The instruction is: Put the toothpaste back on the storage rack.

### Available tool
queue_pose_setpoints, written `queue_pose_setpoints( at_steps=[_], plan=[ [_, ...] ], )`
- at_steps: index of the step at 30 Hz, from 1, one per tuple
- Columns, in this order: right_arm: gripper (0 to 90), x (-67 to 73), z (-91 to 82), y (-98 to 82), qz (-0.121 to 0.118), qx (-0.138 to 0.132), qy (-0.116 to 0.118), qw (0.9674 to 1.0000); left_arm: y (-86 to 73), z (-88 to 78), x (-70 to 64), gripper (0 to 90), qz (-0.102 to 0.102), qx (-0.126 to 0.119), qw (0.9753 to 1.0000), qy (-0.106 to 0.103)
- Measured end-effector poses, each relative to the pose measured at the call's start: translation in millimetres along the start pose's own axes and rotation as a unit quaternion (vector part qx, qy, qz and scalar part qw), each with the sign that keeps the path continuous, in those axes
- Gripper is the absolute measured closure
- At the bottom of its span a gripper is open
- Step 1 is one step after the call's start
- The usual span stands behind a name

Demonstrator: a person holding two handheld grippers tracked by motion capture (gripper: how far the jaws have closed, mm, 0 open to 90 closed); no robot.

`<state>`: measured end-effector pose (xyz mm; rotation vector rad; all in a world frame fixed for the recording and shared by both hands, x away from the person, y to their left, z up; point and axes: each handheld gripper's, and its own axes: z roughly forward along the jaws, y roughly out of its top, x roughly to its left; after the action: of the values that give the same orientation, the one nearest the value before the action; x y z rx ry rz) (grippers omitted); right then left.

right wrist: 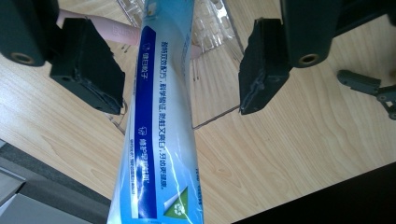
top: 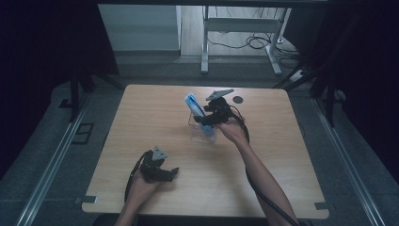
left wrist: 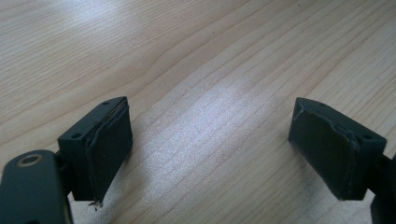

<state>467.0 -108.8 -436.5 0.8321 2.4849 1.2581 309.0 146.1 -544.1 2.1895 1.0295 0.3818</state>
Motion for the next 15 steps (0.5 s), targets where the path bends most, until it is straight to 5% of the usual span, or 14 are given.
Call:
queue_pose_setpoints(
  at_steps=[15],
  plan=[
    [26.6,4.2,-11.2,-2.3,-0.003,-0.003,0.004,1.0000,0.0,0.0,0.0,13.6,0.000,0.000,1.0000,0.000]
  ],
)
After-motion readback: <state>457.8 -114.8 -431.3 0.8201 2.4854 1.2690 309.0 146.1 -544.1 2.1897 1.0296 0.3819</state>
